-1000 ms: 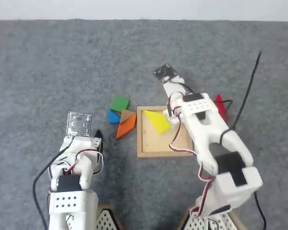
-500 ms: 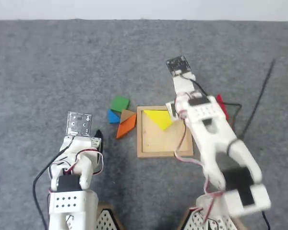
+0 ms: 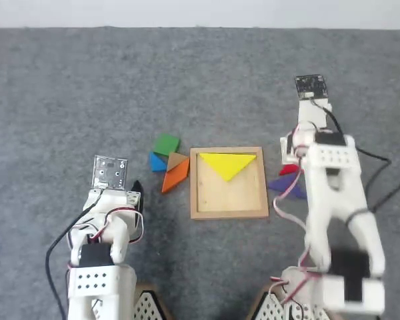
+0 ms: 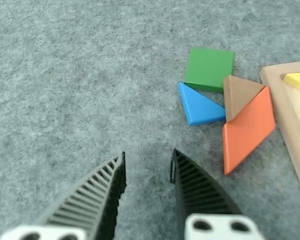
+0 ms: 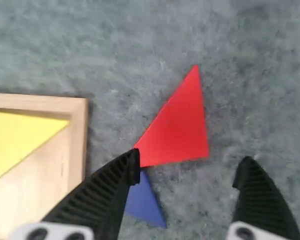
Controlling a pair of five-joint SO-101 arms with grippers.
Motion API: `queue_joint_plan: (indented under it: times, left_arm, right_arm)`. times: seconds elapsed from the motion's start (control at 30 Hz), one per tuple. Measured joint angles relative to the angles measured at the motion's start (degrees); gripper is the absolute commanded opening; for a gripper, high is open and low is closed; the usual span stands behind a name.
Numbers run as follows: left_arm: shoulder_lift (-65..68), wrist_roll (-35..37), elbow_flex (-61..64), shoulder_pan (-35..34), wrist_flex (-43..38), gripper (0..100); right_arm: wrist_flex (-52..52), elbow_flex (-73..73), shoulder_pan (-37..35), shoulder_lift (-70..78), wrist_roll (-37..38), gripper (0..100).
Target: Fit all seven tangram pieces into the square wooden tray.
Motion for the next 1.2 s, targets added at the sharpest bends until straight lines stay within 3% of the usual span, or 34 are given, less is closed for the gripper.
queue_joint_plan:
  times: [0.33, 1.2]
  left_arm:
    - [0.0, 0.0, 0.0, 0.0, 0.0, 15]
    - [0.0, 0.0, 0.0, 0.0, 0.0, 15]
  right_arm:
    - [12.0, -24.7, 1.0, 28.1, -9.8, 32.9]
    - [12.3, -26.6, 0.5, 32.1, -18.8, 32.9]
